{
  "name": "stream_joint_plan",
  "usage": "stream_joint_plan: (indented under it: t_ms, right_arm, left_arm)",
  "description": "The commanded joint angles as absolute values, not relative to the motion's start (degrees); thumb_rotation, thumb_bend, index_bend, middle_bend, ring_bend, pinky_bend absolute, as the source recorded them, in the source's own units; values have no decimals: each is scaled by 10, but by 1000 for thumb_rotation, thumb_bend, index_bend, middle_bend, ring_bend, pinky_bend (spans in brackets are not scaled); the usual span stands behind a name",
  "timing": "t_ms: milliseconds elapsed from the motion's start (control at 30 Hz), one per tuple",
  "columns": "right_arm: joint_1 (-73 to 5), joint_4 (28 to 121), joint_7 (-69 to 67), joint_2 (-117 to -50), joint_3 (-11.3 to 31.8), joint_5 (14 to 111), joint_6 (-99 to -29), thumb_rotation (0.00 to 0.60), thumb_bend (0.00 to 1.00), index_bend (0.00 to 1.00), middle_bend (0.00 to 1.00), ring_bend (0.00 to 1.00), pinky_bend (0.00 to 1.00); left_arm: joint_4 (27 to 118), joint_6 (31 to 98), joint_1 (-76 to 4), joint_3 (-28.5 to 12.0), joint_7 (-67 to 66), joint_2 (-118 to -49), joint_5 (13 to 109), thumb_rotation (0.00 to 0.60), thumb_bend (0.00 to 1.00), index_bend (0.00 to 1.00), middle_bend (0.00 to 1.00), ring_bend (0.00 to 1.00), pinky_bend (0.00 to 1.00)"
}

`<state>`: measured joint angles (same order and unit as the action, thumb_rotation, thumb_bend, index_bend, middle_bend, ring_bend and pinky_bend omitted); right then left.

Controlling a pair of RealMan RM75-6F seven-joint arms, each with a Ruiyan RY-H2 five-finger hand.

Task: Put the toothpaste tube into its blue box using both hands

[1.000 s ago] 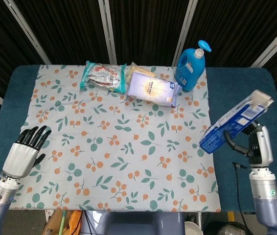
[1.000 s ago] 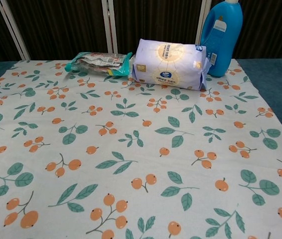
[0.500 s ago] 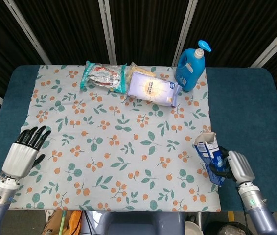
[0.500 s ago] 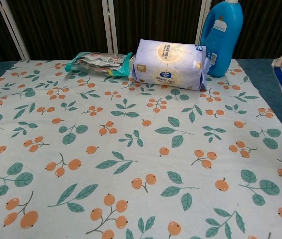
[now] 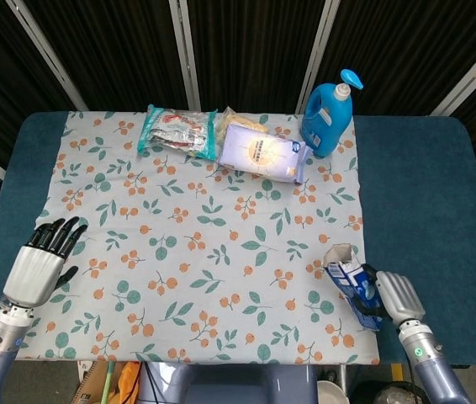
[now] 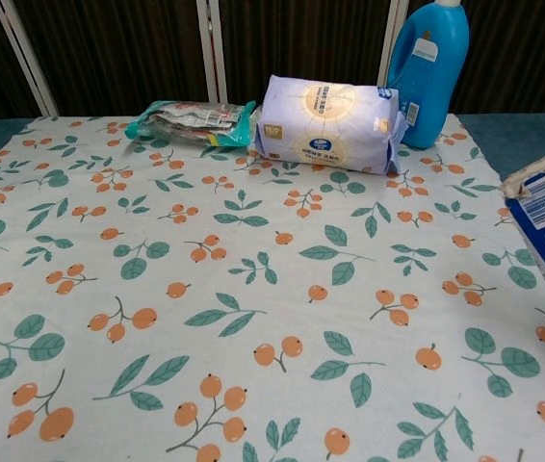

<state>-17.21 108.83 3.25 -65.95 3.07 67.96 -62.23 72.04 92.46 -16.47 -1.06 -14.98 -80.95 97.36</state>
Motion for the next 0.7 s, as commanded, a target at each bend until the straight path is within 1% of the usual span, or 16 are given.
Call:
stream_joint_plan:
  t_ms: [33, 100, 133, 200, 367, 500, 667, 700]
  right_arm:
    - [-175, 1097, 35, -657, 25, 685, -614, 600, 374, 33, 230, 170, 282]
    - [-176, 1101, 38, -656, 23, 688, -613, 600, 345, 0, 165, 108, 226]
    - [-176, 1104, 40, -655, 22, 690, -612, 600, 336, 0, 143, 87, 206]
    - [-176, 1107, 42, -654, 22, 692, -614, 600, 328, 0, 128, 74, 198]
    - [-172, 1112, 31, -651, 24, 696, -624, 600, 326, 0, 113, 60, 184]
    - [-165, 1114, 24, -639, 26, 703, -639, 600, 325, 0, 102, 45, 171]
    - [-145, 1091, 45, -616, 27, 714, -687, 600, 325, 0, 94, 37, 160]
    - [-139, 1078, 58, -612, 28, 719, -706, 600, 325, 0, 86, 26, 149]
  left_arm:
    - [723, 923, -164, -11, -150, -808, 973, 600, 130, 167, 144, 191, 244]
    - [725, 923, -163, -11, -150, -807, 973, 600, 130, 165, 144, 191, 241]
    - [726, 922, -163, -12, -149, -807, 972, 600, 130, 164, 143, 191, 241]
    - [730, 922, -161, -13, -146, -805, 970, 600, 130, 162, 142, 191, 241]
    - [741, 921, -158, -16, -136, -799, 965, 600, 130, 150, 131, 180, 222]
    - [759, 916, -153, -17, -126, -790, 955, 600, 127, 118, 96, 143, 182]
    - [795, 904, -141, -10, -130, -765, 939, 600, 110, 82, 40, 80, 127]
    - [805, 901, -137, -9, -131, -759, 934, 600, 105, 75, 29, 70, 122]
